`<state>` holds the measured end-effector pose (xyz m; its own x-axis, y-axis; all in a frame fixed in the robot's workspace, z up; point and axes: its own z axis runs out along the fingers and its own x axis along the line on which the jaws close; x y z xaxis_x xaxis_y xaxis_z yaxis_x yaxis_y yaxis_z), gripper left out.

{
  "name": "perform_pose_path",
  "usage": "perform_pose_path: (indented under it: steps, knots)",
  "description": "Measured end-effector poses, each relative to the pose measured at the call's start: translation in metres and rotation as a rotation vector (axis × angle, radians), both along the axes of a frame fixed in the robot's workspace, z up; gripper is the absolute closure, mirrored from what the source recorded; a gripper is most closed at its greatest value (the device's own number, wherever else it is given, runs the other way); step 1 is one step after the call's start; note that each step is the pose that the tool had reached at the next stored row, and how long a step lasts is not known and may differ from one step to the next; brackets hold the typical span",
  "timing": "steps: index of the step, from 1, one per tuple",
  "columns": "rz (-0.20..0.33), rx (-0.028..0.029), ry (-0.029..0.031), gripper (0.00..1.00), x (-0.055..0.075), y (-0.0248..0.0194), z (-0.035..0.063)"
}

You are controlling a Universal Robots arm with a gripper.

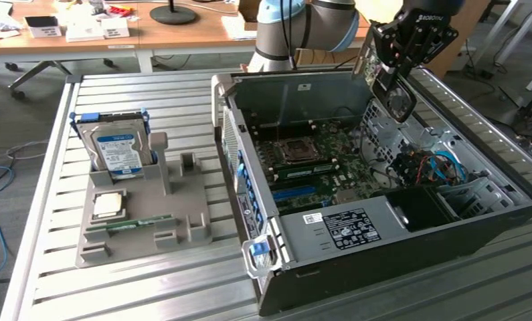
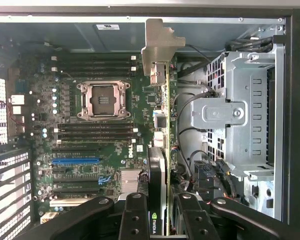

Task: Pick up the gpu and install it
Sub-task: 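Pick up the gpu and move the gpu toward the slot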

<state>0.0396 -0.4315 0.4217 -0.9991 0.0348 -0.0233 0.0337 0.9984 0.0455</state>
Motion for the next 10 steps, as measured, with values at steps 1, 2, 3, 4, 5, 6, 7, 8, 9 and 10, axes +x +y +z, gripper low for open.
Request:
perform_pose_path:
  steps: [1, 2, 3, 4, 5, 6, 7, 8, 9, 10]
  knots:
    - [0.000, 0.0002, 0.0001, 0.73, 0.0009, 0.0000, -0.0001]
    - [0.000, 0.0001, 0.0000, 0.73, 0.0018, 0.0000, -0.0001]
    - [0.000, -0.0001, 0.0000, 0.73, 0.0023, 0.0000, -0.0002]
    - [0.000, -0.0001, 0.0000, 0.73, 0.0025, 0.0000, -0.0005]
    - [0.000, -0.0001, 0.0001, 0.73, 0.0025, -0.0001, -0.0013]
    - [0.000, 0.0000, 0.0000, 0.73, 0.0025, -0.0001, -0.0027]
    - [0.000, 0.0000, 0.0000, 0.73, 0.0025, -0.0001, -0.0045]
    - [0.000, 0.0000, 0.0000, 0.73, 0.0026, 0.0000, -0.0062]
    - [0.000, 0.0000, 0.0000, 0.73, 0.0026, 0.0000, -0.0071]
    - [0.000, -0.0001, 0.0000, 0.73, 0.0026, 0.0000, -0.0071]
